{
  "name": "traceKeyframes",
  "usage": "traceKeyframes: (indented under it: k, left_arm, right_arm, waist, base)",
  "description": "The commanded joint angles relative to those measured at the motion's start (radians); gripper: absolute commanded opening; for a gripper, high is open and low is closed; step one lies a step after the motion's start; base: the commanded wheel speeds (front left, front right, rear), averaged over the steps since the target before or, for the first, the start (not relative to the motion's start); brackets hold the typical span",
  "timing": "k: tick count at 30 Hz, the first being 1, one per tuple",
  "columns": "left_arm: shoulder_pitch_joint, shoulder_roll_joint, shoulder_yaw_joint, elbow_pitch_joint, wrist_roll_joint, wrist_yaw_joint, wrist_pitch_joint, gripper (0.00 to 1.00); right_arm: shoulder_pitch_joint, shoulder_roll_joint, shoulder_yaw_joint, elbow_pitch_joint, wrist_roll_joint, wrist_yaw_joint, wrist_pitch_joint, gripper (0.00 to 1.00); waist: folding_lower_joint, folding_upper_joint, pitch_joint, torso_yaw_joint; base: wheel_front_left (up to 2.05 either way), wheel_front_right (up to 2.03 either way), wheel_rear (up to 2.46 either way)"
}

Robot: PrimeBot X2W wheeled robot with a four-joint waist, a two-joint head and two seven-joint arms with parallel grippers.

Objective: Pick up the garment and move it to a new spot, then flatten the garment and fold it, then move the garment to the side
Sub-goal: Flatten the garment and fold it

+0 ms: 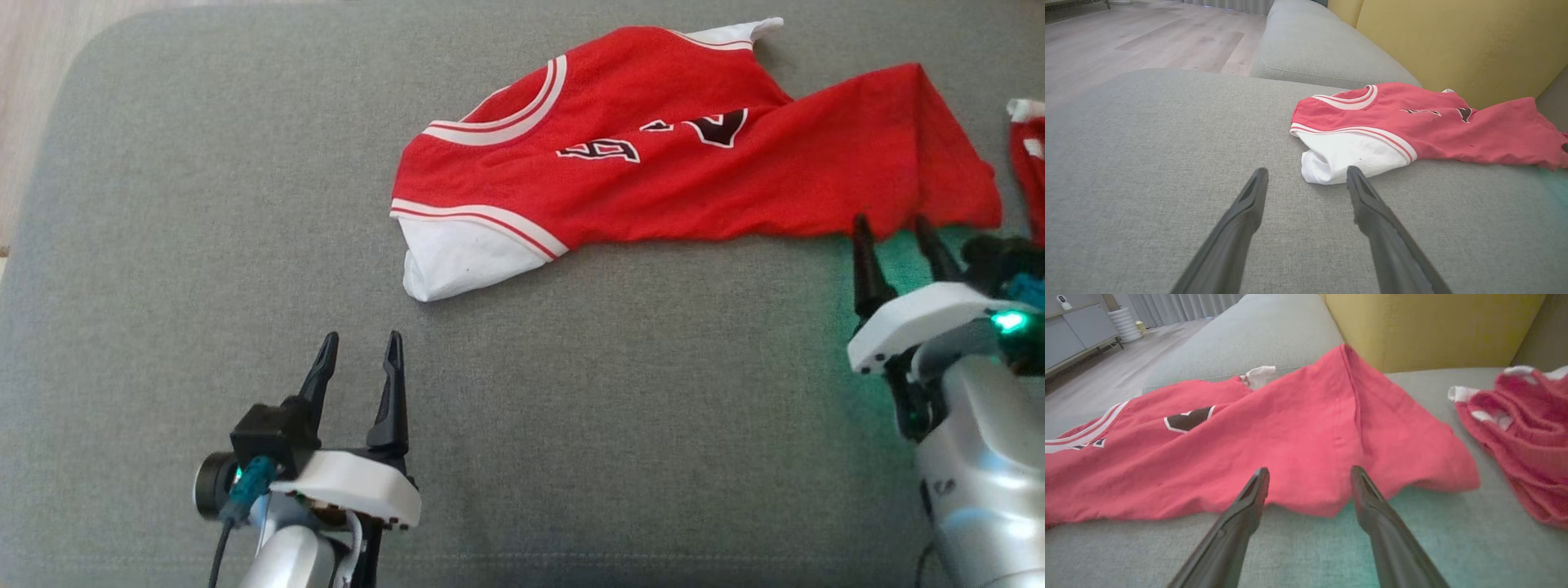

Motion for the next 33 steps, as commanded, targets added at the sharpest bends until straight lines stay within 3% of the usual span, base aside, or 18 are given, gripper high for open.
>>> traceKeyframes:
  k: [1, 18, 19, 21, 26, 33]
  left_arm:
    - [-0.008, 0.007, 0.028, -0.035, 0.015, 0.0, -0.012, 1.0]
    - [-0.031, 0.014, 0.027, -0.033, 0.02, -0.001, -0.012, 1.0]
    - [-0.032, 0.015, 0.027, -0.033, 0.021, -0.001, -0.012, 1.0]
    - [-0.033, 0.015, 0.027, -0.032, 0.021, -0.001, -0.012, 1.0]
    - [-0.03, 0.015, 0.031, -0.03, 0.02, 0.003, -0.012, 1.0]
    - [-0.018, 0.016, 0.033, -0.032, 0.018, 0.008, -0.012, 1.0]
  right_arm:
    - [-0.005, 0.006, 0.008, -0.038, 0.006, -0.001, 0.001, 1.0]
    - [-0.067, 0.049, -0.151, 0.085, -0.033, -0.001, -0.003, 1.0]
    - [-0.075, 0.05, -0.153, 0.094, -0.035, -0.001, -0.008, 0.87]
    - [-0.087, 0.054, -0.153, 0.106, -0.039, -0.001, -0.023, 0.45]
    - [-0.088, 0.059, -0.144, 0.105, -0.051, -0.001, -0.058, 0.0]
    - [-0.048, 0.067, -0.133, 0.006, -0.074, -0.001, -0.091, 0.0]
  waist:
    - [0.0, 0.0, 0.007, 0.003]
    - [0.0, 0.0, 0.058, 0.045]
    - [0.0, 0.0, 0.059, 0.046]
    - [0.0, 0.0, 0.061, 0.048]
    - [0.0, 0.0, 0.053, 0.044]
    - [0.0, 0.0, 0.033, 0.012]
  base:
    - [0.0, 0.0, 0.0]
    - [0.0, 0.0, 0.0]
    - [0.0, 0.0, 0.0]
    - [0.0, 0.0, 0.0]
    - [0.0, 0.0, 0.0]
    - [0.0, 0.0, 0.0]
